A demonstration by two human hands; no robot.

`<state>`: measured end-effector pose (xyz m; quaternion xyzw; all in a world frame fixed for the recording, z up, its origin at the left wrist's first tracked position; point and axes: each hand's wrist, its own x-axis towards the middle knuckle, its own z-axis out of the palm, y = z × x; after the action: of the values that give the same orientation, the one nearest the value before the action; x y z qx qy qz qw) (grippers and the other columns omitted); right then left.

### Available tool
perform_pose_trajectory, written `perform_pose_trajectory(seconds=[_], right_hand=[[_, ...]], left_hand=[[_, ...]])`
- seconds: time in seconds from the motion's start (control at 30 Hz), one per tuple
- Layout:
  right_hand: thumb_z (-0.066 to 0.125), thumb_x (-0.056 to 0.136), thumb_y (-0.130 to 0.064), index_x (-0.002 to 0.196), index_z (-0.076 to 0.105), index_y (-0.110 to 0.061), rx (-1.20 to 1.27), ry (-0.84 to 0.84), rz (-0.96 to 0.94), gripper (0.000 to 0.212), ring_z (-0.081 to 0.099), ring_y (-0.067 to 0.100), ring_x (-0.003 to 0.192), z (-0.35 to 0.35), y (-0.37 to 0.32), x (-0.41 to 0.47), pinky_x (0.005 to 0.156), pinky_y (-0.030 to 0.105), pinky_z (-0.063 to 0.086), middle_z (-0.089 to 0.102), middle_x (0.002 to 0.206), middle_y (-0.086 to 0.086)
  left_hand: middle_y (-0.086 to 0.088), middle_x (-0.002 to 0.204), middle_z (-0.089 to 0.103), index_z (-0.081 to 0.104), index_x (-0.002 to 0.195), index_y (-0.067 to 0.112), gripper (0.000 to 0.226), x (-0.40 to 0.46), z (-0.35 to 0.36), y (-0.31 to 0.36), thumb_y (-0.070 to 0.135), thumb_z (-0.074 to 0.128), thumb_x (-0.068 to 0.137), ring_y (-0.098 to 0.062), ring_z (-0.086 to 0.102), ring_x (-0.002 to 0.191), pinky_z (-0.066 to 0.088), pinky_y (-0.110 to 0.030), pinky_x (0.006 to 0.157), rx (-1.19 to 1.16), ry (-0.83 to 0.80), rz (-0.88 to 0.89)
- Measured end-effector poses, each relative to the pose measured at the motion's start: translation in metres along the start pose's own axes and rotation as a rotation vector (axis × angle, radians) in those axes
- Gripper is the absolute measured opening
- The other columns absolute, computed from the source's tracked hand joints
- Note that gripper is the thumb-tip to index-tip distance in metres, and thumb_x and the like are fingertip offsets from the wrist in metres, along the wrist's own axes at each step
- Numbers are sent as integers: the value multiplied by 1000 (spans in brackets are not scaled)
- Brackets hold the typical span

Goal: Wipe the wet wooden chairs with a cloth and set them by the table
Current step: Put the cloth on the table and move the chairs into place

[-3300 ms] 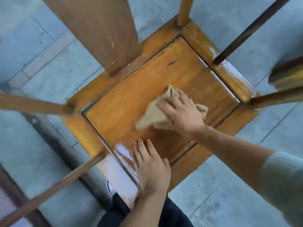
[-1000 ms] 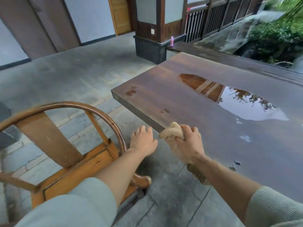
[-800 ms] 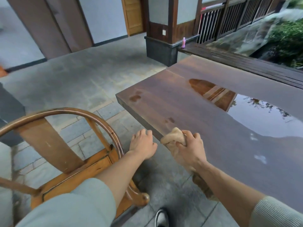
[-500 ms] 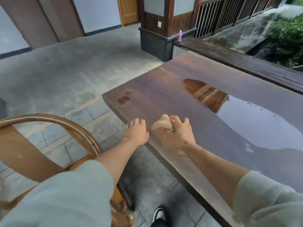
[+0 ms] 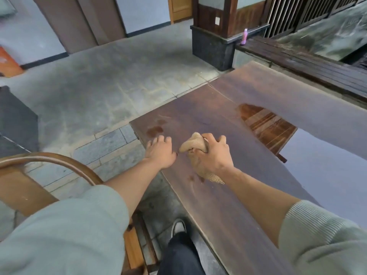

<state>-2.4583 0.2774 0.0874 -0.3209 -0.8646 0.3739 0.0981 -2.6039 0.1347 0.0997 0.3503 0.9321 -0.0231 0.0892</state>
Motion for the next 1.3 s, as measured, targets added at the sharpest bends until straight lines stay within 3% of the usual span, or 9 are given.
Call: perform_pose_trajectory(seconds=[0.17, 0.3, 0.4, 0.53, 0.63, 0.73, 0.87, 1.1, 1.3], right_hand=[[62, 88, -52, 130, 49, -45, 27, -41, 59, 44, 53, 32, 110, 43, 0, 77, 93, 46, 54, 36, 113, 0], [62, 84, -57, 123, 47, -50, 88, -64, 77, 42, 61, 29, 94, 105, -23, 161, 89, 41, 54, 38, 106, -4], [59, 78, -63, 128, 47, -47, 116, -110, 120, 54, 61, 29, 88, 166, -52, 227, 84, 39, 55, 37, 104, -3], [52, 78, -72, 137, 42, -41, 150, -156, 178, 68, 58, 23, 99, 207, -80, 268, 89, 36, 52, 38, 112, -4], [49, 86, -74, 141, 39, -33, 126, -179, 324, 70, 57, 21, 106, 208, -70, 288, 90, 37, 51, 37, 128, -3], [47, 94, -67, 141, 41, -28, 106, -167, 466, 62, 57, 16, 98, 198, -53, 305, 86, 35, 49, 38, 138, -2], [49, 99, -54, 140, 45, -22, 91, -216, 450, 53, 57, 16, 94, 181, -46, 314, 85, 35, 47, 44, 136, 2], [55, 101, -43, 137, 51, -16, 195, -93, 566, 45, 57, 20, 102, 168, -39, 334, 95, 33, 46, 48, 135, 9], [57, 101, -38, 136, 53, -13, 219, 292, 917, 43, 57, 31, 118, 153, -25, 334, 102, 34, 41, 50, 136, 16]], left_hand=[[-13, 134, 48, 43, 139, 15, 56, 92, 22, -51, 42, 50, 89, -32, 43, 129, 33, -45, 109, 3, -35, 12], [-14, 133, 47, 44, 136, 14, 55, 189, 54, -116, 42, 55, 91, -34, 43, 128, 33, -46, 109, 16, -85, 16], [-16, 135, 45, 43, 138, 11, 59, 275, 74, -168, 31, 63, 86, -36, 42, 128, 34, -46, 108, 17, -127, 30], [-16, 137, 43, 41, 139, 9, 66, 338, 72, -210, 20, 69, 80, -37, 42, 127, 35, -45, 107, -16, -158, 45], [-15, 137, 45, 44, 139, 10, 58, 357, 69, -218, 18, 62, 85, -34, 42, 128, 33, -44, 108, -79, -157, -24], [-13, 134, 49, 47, 138, 13, 54, 362, 66, -225, 9, 55, 85, -32, 45, 124, 35, -42, 106, -100, -182, -68], [-14, 137, 49, 48, 137, 10, 47, 357, 39, -234, 14, 50, 90, -33, 46, 126, 37, -44, 105, -122, -206, -73], [-12, 143, 46, 42, 142, 12, 51, 416, 6, -206, 28, 48, 94, -31, 44, 130, 38, -41, 106, -100, -260, 169], [-12, 142, 47, 45, 142, 11, 50, 482, 26, -124, 25, 51, 94, -31, 45, 129, 36, -40, 109, -152, -307, 704]])
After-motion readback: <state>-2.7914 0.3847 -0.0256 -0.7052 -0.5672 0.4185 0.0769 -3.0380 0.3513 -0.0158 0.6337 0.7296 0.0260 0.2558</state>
